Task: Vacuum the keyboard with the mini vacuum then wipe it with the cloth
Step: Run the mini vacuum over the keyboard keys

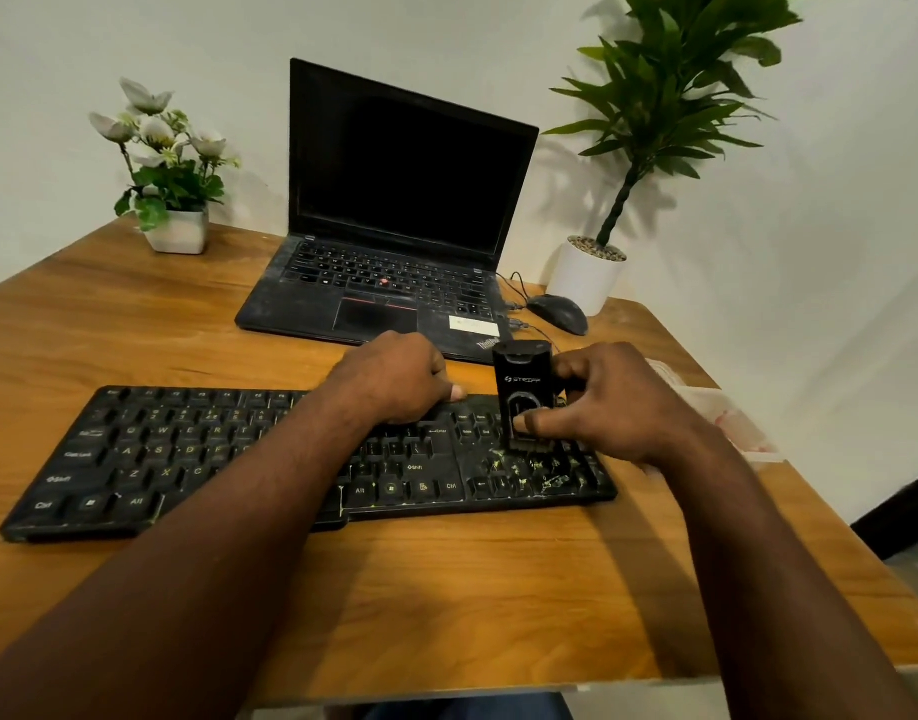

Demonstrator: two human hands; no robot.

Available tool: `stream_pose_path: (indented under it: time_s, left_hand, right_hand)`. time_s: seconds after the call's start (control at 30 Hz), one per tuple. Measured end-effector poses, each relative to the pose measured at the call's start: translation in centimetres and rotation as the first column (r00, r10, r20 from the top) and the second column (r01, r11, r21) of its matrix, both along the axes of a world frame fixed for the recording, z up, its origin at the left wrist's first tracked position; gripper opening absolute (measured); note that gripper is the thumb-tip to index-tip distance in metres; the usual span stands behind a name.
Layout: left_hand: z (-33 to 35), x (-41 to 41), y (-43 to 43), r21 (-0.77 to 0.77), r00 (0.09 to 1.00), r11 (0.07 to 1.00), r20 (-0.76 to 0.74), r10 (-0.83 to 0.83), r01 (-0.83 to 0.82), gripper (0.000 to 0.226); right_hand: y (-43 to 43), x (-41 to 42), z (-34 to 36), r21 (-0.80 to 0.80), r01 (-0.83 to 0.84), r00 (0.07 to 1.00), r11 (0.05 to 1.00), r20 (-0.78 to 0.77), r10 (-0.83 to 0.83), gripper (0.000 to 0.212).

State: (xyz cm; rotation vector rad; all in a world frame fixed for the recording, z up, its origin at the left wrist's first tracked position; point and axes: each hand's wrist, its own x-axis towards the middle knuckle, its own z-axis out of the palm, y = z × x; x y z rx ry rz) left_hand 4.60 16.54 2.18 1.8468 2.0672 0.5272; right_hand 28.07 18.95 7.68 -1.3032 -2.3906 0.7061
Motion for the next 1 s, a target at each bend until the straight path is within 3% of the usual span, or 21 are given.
stream_pose_path:
  time_s: [0.07,0.2,0.33,0.43,0.63,0.73,0.87,1.0]
  left_hand:
    - [0.0,0.0,0.0,0.002,1.000,1.000,-0.007,-0.001,0.001,0.028]
    - [0.1,0.1,0.0,0.007,1.000,1.000,-0.015,0.003,-0.003,0.023]
    - [0.2,0.2,-0.1,-0.002,1.000,1.000,-0.013,0.003,-0.003,0.019]
    - [0.2,0.1,-0.2,-0.004,1.000,1.000,-0.016,0.003,-0.003,0.020]
    - [0.3,0.2,-0.3,-0.016,1.000,1.000,-0.006,-0.006,0.006,0.022]
    - [0.4,0.3,-0.3,-0.009,1.000,1.000,-0.015,0.007,-0.007,0.019]
    - [0.4,0.3,-0.3,-0.010,1.000,1.000,-0.005,0.014,-0.015,0.026]
    - [0.5,0.3,-0.5,-0.016,1.000,1.000,-0.003,0.011,-0.011,0.020]
  right_hand:
    - [-0.7,0.1,-0.2,0.063,0.017,0.999,0.998,0.031,-0.019,0.040]
    - [-2.0,1.1,0.0,-0.067,-0.034,0.999,0.997,0.036,0.037,0.038]
    - [-2.4,1.3,-0.4,0.017,0.020,1.000,1.000,-0.016,-0.019,0.042]
    - [-2.8,0.8,-0.3,-0.087,-0.057,0.998,0.995,0.013,0.058,0.035]
    - [-2.7,-0.7,-1.2,-0.003,0.023,0.989,1.000,-0.148,-0.023,0.047]
    - [-2.6,-0.1,-1.5,-0.079,-0.008,0.995,0.997,-0.097,0.000,0.043]
    - [-1.9,1.4,0.5,-0.048,0.022,0.999,0.999,0.041,-0.020,0.040]
    - [-2.9,-0.5,-0.7,-0.041,-0.001,0.997,0.999,-0.082,-0.002,0.037]
